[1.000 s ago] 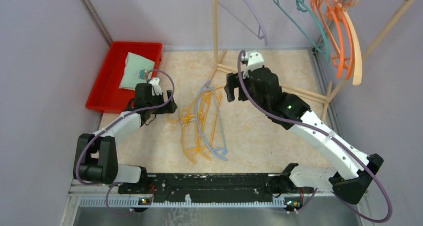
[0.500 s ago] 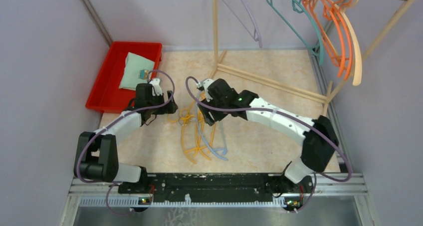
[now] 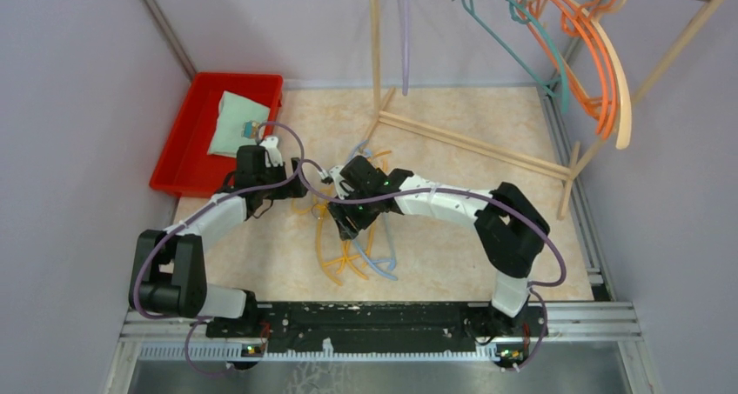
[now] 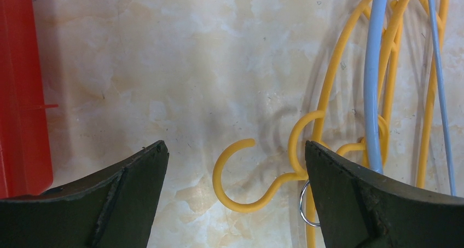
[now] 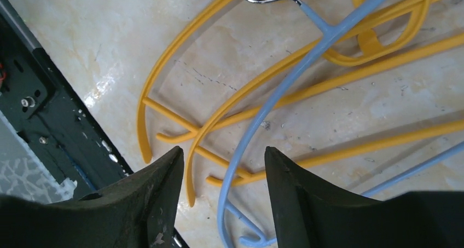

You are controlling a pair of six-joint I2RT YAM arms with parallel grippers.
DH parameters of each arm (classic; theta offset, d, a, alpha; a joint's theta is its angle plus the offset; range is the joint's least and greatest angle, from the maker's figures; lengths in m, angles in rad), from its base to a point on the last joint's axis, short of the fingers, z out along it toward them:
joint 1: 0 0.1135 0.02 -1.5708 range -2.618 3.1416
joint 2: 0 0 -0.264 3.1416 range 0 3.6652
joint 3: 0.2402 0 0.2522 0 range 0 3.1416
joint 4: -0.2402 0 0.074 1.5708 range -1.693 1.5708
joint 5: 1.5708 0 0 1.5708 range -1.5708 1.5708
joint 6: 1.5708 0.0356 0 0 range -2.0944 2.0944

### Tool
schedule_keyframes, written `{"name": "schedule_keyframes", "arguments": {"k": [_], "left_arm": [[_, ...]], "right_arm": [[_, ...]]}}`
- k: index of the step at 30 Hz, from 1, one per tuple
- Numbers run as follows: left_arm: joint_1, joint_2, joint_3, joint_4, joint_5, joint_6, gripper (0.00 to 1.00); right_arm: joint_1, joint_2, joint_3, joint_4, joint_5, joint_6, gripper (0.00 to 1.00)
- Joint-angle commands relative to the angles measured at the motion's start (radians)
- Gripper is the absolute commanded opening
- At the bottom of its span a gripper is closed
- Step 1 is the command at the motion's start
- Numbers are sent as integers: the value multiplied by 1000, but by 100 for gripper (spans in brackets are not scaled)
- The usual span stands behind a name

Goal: Organize the hangers

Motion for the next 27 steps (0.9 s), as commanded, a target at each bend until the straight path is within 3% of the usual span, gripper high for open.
{"name": "schedule_keyframes", "arguments": {"k": [1, 10, 16, 19, 27], "left_arm": [[7, -6, -15, 18, -6, -7, 100], [7, -13, -24, 18, -6, -9, 100], [7, -19, -26, 18, -14, -11, 100], [7, -18, -27, 19, -15, -15, 100], [7, -38, -27, 21, -28, -20, 100]], "right_arm": [[6, 43, -34, 87, -29, 6, 55], [5, 90, -123, 149, 25, 7, 54], [5, 110, -150, 155, 1, 10, 23], [5, 95, -162, 141, 8, -1, 0], [-23, -102, -153, 52, 82, 28, 0]]}}
